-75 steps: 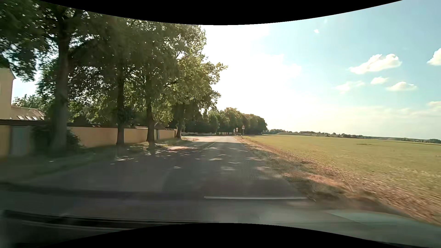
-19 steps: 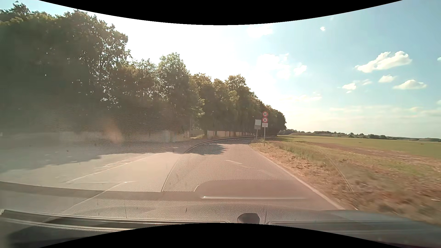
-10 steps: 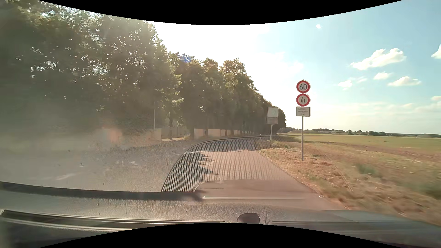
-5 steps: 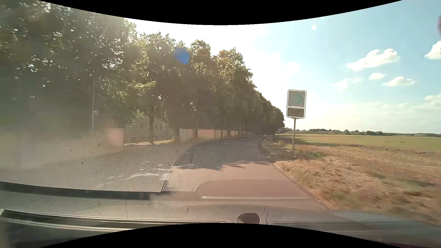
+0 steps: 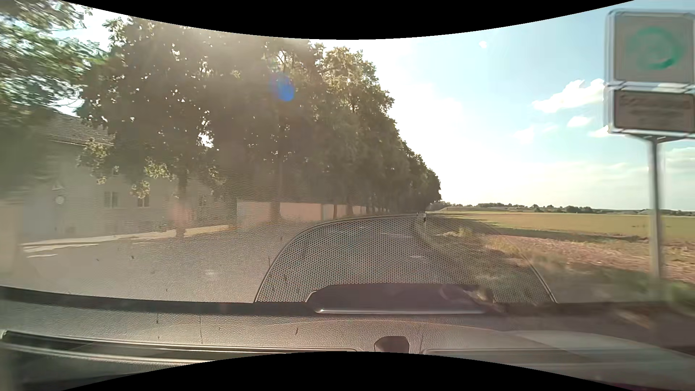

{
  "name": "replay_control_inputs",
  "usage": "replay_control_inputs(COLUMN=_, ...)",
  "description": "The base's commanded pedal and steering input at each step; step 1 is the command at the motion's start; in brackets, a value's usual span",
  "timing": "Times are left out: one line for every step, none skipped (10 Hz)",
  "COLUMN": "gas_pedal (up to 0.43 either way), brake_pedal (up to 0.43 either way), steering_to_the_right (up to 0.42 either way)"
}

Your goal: Follow the waypoints while adhering to traffic rules and regulations

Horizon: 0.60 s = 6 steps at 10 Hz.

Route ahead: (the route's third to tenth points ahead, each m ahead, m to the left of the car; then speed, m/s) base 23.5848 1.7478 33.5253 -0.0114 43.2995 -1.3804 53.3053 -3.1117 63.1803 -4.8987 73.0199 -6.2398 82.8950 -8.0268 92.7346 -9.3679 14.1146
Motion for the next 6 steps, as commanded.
replay_control_inputs(gas_pedal=0.067, brake_pedal=0.006, steering_to_the_right=0.029)
replay_control_inputs(gas_pedal=0.067, brake_pedal=0.006, steering_to_the_right=0.029)
replay_control_inputs(gas_pedal=0.079, brake_pedal=0.006, steering_to_the_right=0.029)
replay_control_inputs(gas_pedal=0.079, brake_pedal=0.006, steering_to_the_right=0.028)
replay_control_inputs(gas_pedal=0.079, brake_pedal=0.006, steering_to_the_right=0.027)
replay_control_inputs(gas_pedal=0.079, brake_pedal=0.006, steering_to_the_right=0.026)
